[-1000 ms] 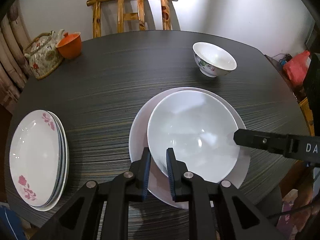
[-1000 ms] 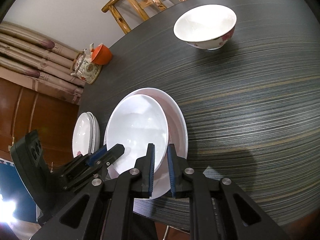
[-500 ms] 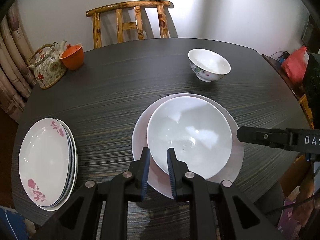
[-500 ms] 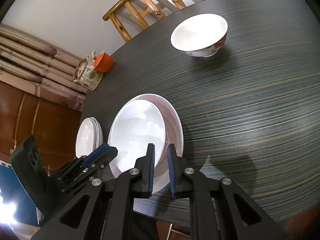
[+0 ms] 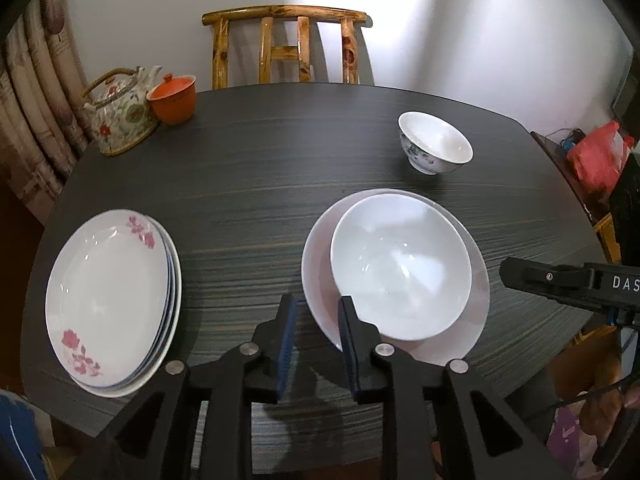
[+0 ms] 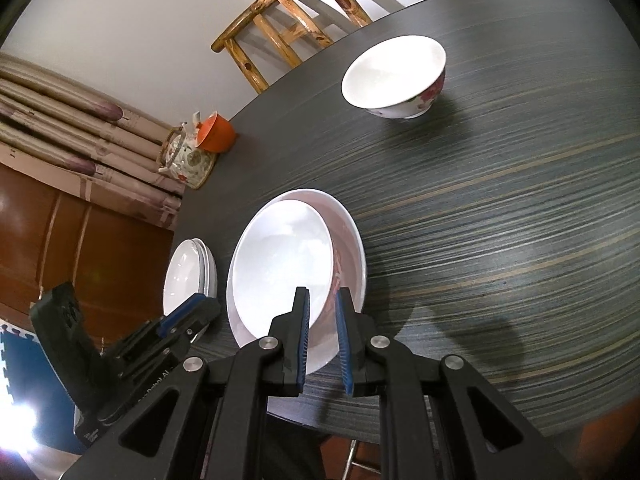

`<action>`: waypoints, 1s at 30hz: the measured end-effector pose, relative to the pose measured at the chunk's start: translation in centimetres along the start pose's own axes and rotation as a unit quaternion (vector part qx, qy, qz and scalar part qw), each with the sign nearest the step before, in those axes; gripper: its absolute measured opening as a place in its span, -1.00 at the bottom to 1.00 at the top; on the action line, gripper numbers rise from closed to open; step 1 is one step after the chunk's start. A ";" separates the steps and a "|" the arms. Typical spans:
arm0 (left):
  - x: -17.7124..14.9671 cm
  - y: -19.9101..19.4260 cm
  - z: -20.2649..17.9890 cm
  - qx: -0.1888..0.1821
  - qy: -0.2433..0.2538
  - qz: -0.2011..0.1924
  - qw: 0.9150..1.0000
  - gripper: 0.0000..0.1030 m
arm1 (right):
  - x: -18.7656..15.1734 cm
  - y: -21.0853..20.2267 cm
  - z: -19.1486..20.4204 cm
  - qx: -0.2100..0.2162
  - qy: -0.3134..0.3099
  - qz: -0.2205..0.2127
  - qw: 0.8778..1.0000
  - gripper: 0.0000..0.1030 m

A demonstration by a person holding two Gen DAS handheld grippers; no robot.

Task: Organize plates and bowls
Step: 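Lower the white bowl onto the pink plate and open the left tool, then move the left tool to the small floral-rimmed white bowl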

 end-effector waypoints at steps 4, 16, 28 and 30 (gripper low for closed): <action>-0.6 -0.2 0.4 0.002 -0.001 0.006 1.000 -0.58 | -0.5 -0.5 -0.3 0.007 0.006 -0.004 1.000 -0.61; -0.5 -1.4 -1.9 0.007 0.032 -0.009 0.999 -0.58 | -2.8 -3.3 -4.8 -0.029 0.021 -0.038 0.999 -0.50; 1.7 -0.9 -7.1 0.039 0.097 -0.033 0.994 -0.56 | -4.8 -3.4 -10.0 -0.047 0.066 -0.046 0.996 -0.38; 2.2 -0.6 -8.0 0.041 0.106 -0.035 0.993 -0.56 | -4.5 -3.5 -10.5 -0.047 0.066 -0.050 0.995 -0.32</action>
Point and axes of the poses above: each gripper's, at about its wrist camera, not at the fingertips, and y roughly the way its jaws point, z to its left, x to its top, the point moved 4 cm from there along y, roughly the way its jaws point, and after that the axes turned 13 degrees about -y, right-handed, at the moved point
